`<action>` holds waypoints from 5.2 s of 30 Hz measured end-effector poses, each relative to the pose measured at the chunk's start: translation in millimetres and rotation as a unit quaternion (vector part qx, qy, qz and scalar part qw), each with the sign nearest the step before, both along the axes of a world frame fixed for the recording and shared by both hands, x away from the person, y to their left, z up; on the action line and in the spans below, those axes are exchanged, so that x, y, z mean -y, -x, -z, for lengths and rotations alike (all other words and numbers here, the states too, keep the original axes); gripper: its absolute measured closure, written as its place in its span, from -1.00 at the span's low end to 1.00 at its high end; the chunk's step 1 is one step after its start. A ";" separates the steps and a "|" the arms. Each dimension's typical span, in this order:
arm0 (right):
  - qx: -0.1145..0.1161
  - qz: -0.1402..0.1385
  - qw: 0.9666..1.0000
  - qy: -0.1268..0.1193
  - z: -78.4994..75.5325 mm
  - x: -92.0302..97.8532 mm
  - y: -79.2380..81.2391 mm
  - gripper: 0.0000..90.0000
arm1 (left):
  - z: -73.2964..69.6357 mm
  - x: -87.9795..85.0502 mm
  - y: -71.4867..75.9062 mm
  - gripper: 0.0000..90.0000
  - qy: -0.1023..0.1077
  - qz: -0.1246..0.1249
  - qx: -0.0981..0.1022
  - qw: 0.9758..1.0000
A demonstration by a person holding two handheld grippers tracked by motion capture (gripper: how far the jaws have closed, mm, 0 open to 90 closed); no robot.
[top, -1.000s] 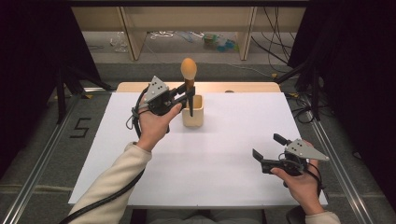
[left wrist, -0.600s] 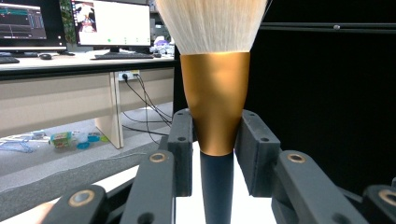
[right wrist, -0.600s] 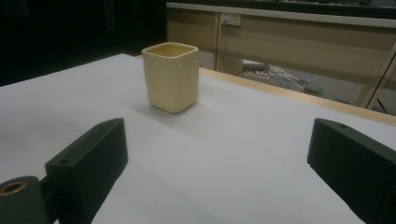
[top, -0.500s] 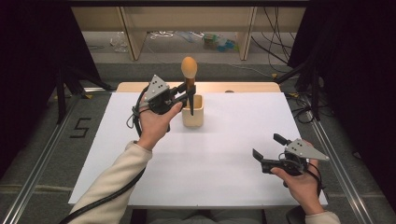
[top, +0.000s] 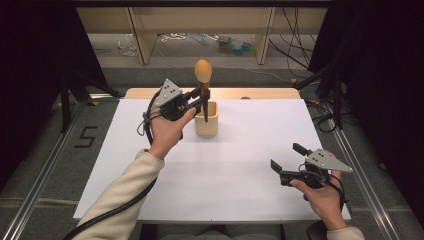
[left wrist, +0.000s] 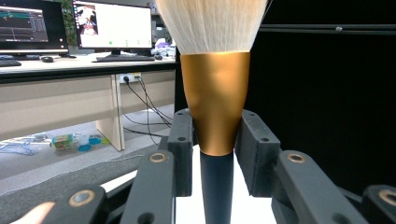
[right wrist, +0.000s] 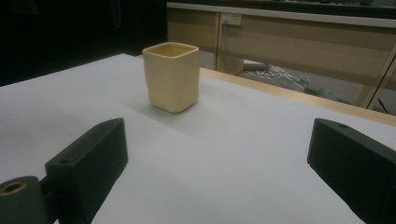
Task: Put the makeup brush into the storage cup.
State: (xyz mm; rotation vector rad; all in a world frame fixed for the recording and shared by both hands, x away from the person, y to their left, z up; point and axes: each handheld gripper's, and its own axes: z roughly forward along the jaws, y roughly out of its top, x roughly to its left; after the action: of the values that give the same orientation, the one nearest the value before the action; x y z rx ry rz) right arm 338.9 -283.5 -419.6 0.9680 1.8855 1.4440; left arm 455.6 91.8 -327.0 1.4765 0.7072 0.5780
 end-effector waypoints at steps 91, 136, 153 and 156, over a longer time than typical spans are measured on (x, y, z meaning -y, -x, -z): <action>-0.004 0.002 1.000 -0.003 0.6 1.4 -0.9 -0.86 | 0.8 9.3 -33.0 0.53 0.007 -0.009 0.017 1.000; 0.004 0.003 1.000 -0.002 0.6 1.6 -1.3 -0.87 | -1.2 18.6 -53.1 0.53 -0.005 -0.016 0.022 1.000; 0.002 0.000 1.000 0.000 0.7 1.6 -1.5 -0.86 | -1.8 23.9 -58.6 0.53 -0.011 -0.019 0.025 0.999; 0.003 0.000 1.000 -0.002 0.6 1.8 -1.4 -0.87 | -0.3 24.2 -60.0 0.53 -0.013 -0.021 0.024 0.999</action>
State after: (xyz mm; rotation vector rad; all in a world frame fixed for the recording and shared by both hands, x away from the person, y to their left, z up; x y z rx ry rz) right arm 340.3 -285.2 -420.2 0.9658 1.8793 1.4484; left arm 515.6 67.6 -326.7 1.4693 0.6971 0.6546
